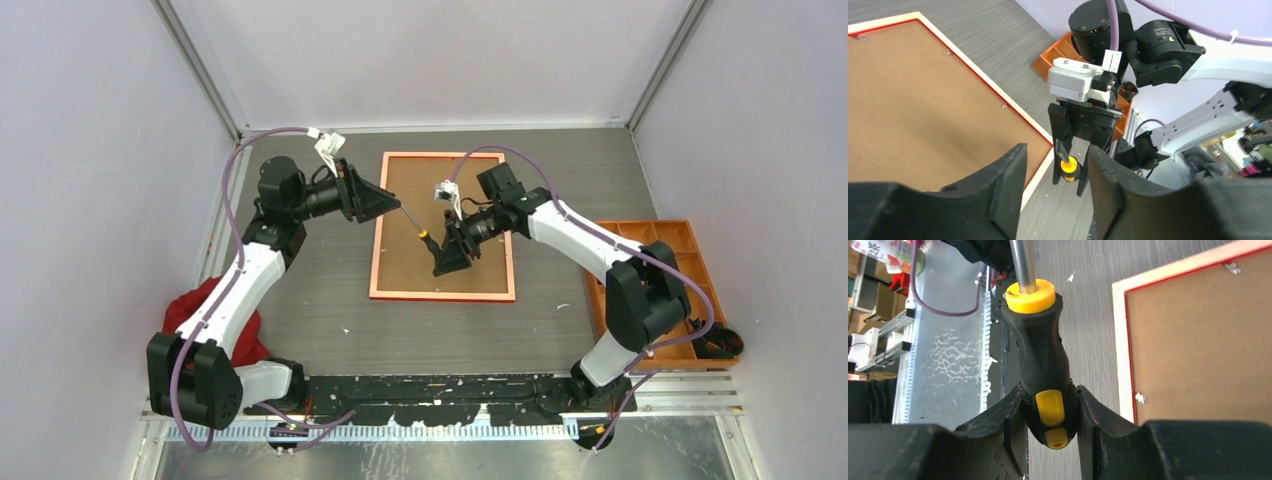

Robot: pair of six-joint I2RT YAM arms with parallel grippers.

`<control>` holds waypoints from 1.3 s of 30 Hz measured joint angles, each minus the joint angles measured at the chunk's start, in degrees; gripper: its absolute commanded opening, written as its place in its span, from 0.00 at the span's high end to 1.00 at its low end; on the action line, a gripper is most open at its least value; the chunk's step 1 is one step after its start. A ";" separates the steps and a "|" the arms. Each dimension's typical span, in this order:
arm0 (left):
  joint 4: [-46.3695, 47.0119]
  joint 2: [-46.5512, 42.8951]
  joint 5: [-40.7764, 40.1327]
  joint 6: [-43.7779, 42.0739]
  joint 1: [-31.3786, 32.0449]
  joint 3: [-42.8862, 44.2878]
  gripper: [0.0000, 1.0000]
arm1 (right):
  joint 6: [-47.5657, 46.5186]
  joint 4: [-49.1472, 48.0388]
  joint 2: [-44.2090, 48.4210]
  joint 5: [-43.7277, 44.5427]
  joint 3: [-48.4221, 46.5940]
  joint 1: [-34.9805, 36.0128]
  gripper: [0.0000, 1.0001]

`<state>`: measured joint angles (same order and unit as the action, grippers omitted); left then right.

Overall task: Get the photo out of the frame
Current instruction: Pick up the screwdriver from the center of the board.

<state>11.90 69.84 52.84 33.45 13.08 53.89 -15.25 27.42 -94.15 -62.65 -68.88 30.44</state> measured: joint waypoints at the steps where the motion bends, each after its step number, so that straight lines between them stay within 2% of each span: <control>1: -0.76 -0.11 0.22 -0.83 -0.28 0.52 0.32 | -1.81 2.49 0.42 0.33 -0.31 -0.68 0.99; 4: -3.65 -0.76 1.01 -2.12 -2.23 2.95 0.06 | -7.85 10.34 1.57 1.95 -1.22 -2.60 0.99; 5: -4.28 -0.90 1.31 -2.78 -2.58 3.58 0.02 | -9.40 12.22 1.75 2.45 -1.57 -3.02 0.99; 8: -8.87 -1.36 3.45 -5.79 -3.58 7.56 0.01 | -16.22 20.17 2.23 4.81 -3.82 -3.93 0.99; 15: -20.68 -1.38 9.01 -16.87 -2.54 14.64 0.00 | -26.01 30.56 3.15 6.80 -5.70 -3.87 0.99; 21: -36.50 1.86 8.92 -31.30 4.44 19.80 0.00 | -31.87 35.60 3.15 6.97 -5.70 -3.87 0.99; 25: -43.60 4.31 7.34 -37.40 8.02 21.05 0.02 | -34.49 37.53 3.15 6.64 -5.70 -3.76 0.99; 30: -48.63 6.99 5.49 -41.59 10.47 21.77 0.06 | -35.91 38.18 3.15 6.73 -5.70 -3.21 0.99; 39: -50.86 9.49 3.87 -43.65 12.81 21.86 0.18 | -36.28 38.07 3.15 7.56 -5.70 -2.21 0.99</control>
<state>-38.96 79.33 56.71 -10.20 25.89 75.75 -51.53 65.49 -91.00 -55.09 -74.59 28.23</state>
